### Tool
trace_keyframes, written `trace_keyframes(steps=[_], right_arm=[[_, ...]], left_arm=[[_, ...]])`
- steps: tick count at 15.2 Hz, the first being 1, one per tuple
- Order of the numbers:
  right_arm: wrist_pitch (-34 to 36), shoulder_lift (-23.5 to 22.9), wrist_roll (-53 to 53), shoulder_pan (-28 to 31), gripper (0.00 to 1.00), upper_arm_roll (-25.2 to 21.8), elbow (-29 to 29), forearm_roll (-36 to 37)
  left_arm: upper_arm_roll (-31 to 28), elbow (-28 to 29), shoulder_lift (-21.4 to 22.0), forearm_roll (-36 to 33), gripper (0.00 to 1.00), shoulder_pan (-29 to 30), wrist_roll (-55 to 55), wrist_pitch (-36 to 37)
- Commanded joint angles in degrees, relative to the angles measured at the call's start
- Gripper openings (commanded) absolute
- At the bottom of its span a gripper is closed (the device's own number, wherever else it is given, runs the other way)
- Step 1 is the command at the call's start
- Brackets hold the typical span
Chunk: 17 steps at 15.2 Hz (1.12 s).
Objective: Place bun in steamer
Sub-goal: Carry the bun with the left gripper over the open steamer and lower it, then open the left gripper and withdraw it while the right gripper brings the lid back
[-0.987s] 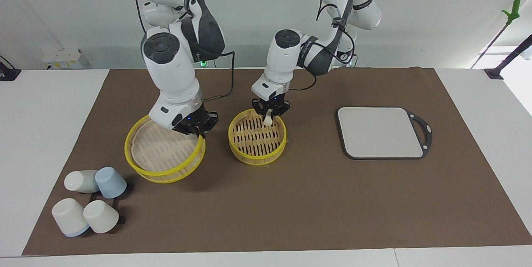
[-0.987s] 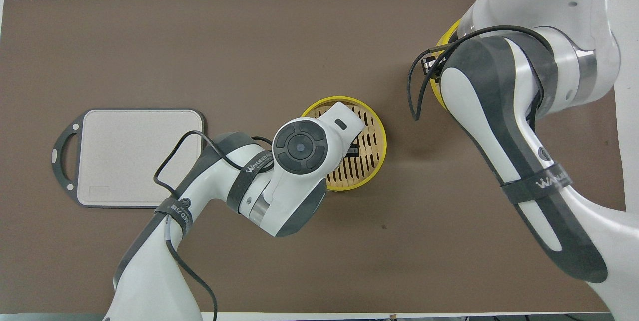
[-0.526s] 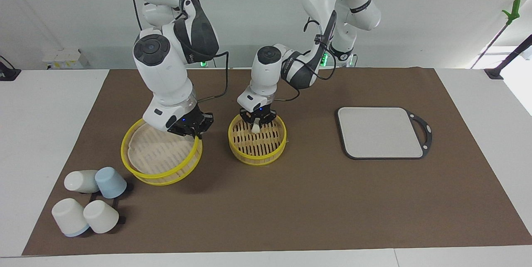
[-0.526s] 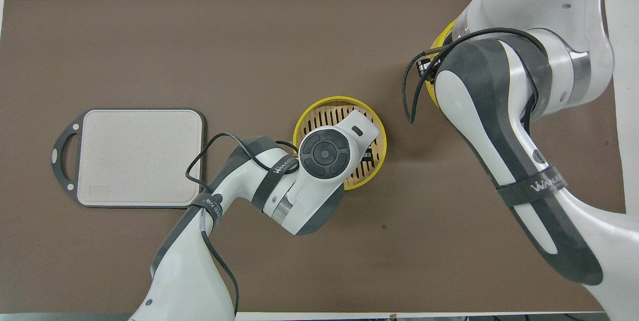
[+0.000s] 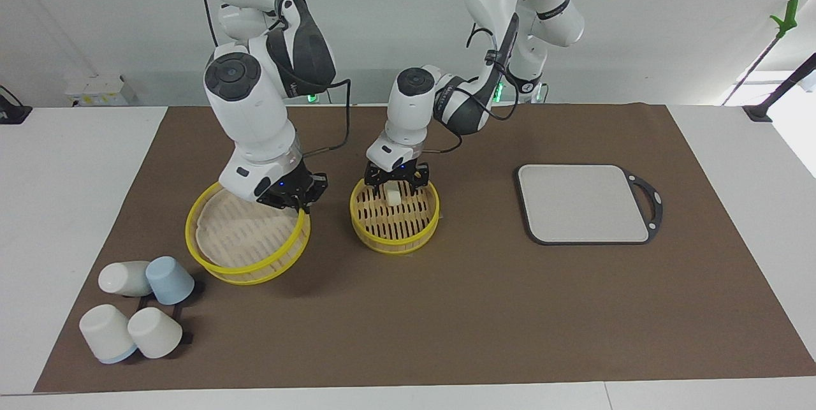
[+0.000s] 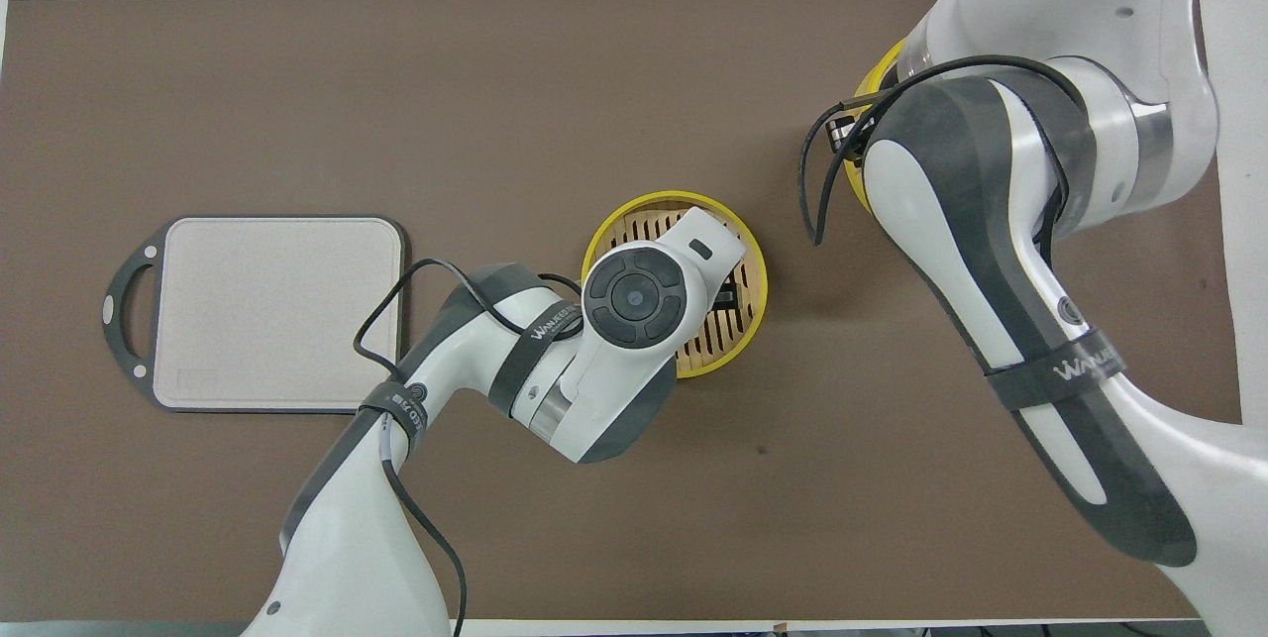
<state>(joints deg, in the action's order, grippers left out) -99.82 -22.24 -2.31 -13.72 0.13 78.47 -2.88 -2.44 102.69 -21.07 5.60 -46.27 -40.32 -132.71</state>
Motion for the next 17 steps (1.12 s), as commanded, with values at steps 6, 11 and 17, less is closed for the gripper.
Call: trace_keyframes(steps=[6, 11, 17], right_arm=[[-0.6, 2.3, -6.5, -2.5, 0.0, 0.6, 1.1, -0.7], [-4.7, 3.0, -19.1, -10.3, 0.0, 0.6, 2.6, 0.0], [-12.9, 6.1, -31.4, -19.0, 0.0, 0.5, 11.3, 0.5]], left_arm=[[0.1, 4.3, 13.4, 1.2, 1.0, 11.9, 6.7, 14.7], [0.0, 5.2, 16.8, 3.3, 1.0, 23.4, 21.8, 22.3], [-0.1, 5.1, 19.1, 3.3, 1.0, 37.2, 41.6, 30.0]])
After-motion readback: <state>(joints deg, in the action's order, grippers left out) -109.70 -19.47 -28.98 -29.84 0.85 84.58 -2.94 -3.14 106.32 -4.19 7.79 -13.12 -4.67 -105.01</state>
